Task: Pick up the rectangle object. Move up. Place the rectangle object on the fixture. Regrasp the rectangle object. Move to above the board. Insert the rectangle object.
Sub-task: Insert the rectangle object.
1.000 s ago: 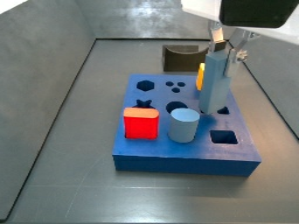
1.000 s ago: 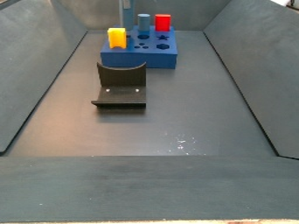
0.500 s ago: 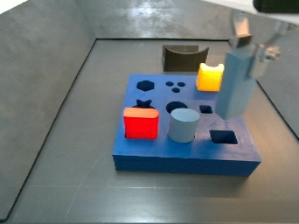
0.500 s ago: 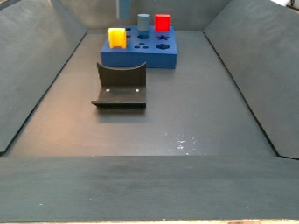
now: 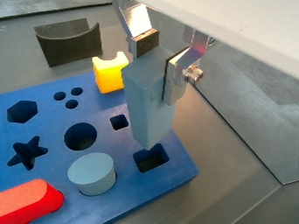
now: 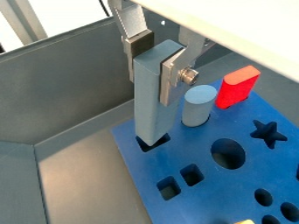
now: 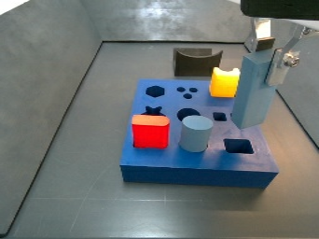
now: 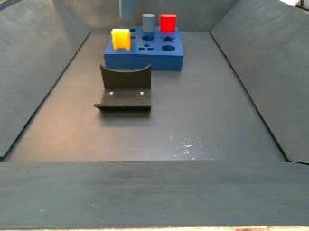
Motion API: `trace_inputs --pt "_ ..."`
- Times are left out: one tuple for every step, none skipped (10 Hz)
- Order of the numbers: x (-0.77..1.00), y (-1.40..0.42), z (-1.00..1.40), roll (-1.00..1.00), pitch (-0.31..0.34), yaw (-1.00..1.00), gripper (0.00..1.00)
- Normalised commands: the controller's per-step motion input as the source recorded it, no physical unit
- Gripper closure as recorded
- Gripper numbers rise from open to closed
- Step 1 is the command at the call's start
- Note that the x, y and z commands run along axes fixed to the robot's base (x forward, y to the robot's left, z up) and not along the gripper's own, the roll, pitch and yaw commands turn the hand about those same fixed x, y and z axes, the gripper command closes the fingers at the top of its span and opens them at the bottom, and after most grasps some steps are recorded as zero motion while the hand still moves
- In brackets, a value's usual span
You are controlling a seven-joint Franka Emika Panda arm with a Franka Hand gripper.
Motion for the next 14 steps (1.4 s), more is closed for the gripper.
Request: trace_inputs --pt "0.00 -0.07 -0.13 0.00 0.000 -1.00 1.00" --pt "0.00 -0.02 -0.16 0.00 0.000 -1.00 1.00" --pt "0.00 0.00 -0.18 0.00 0.000 -1.00 1.00" --pt "0.00 0.00 -0.19 0.00 0.000 -1.00 1.00" --pt "0.00 0.00 -0.20 0.00 0.000 -1.00 1.00" --pt "0.00 0.00 -0.20 0.00 0.000 -1.00 1.00" --pt "0.16 -0.01 0.00 0.00 0.043 -0.49 1.00" --pt "0.00 -0.07 -0.03 0.05 0.000 0.00 1.00" --pt "0.40 -0.48 -0.36 0.31 0.151 0.00 1.00" --pt "0.58 -0.55 -0.40 0.19 0.200 0.06 1.00" --pt "0.14 -0.12 -0.03 0.00 0.000 0.00 1.00" --pt "0.00 0.03 0.00 0.00 0.000 0.00 1.00" --pt "0.00 0.20 -0.06 -0.09 0.000 0.01 1.00" --pt "-0.09 0.32 -0.03 -0.34 -0.037 0.02 1.00"
